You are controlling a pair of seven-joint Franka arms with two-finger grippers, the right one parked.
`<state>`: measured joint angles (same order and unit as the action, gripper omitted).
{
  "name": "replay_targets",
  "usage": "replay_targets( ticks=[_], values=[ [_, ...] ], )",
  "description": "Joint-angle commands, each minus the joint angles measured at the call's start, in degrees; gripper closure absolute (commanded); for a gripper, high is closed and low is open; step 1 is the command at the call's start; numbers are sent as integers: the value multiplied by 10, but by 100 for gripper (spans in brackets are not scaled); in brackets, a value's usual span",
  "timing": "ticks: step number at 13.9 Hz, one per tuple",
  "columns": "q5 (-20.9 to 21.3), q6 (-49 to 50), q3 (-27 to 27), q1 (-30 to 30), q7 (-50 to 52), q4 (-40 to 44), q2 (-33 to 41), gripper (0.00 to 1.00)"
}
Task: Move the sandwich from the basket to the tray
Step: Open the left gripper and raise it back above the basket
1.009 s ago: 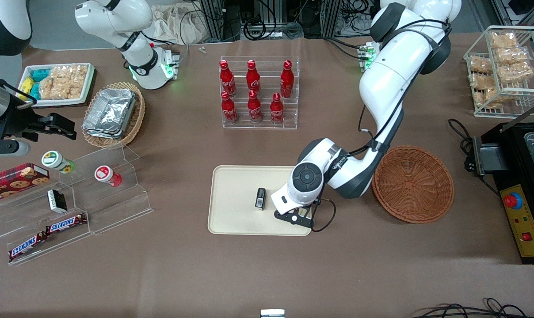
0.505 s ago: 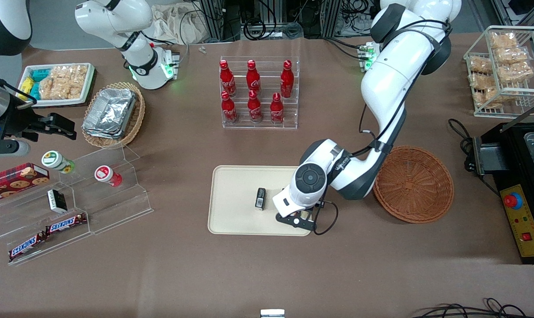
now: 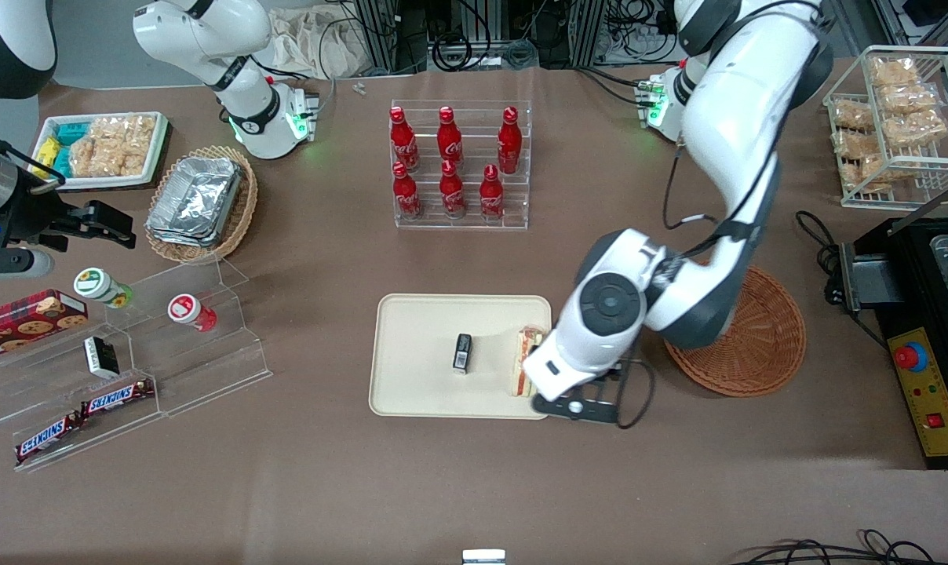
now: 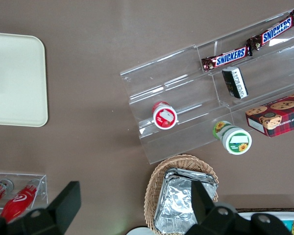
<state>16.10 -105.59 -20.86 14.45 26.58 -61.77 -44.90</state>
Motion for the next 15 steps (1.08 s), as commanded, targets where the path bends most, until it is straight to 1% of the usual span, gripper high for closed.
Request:
replay_targets(
  ticks=[1, 2, 3, 4, 6, 8, 10, 11, 13, 14, 15],
  values=[
    [-26, 43, -2, -49, 18, -96, 110, 0],
    [-66, 40, -2, -75, 15, -149, 158, 0],
    [-97, 40, -2, -104, 10, -199, 204, 0],
    [-110, 39, -3, -131, 9, -251, 252, 0],
    [-111, 29, -1, -144, 9, -345, 342, 0],
    [-111, 6, -1, -170, 1, -416, 402, 0],
    [-114, 2, 1, -195, -54, -449, 436, 0],
    [-116, 6, 1, -218, -81, -454, 446, 0],
    [-121, 21, 2, -256, -155, -445, 449, 0],
    [-125, 32, 2, -279, -175, -431, 444, 0],
    [-139, 37, 2, -298, -181, -421, 438, 0]
  ],
)
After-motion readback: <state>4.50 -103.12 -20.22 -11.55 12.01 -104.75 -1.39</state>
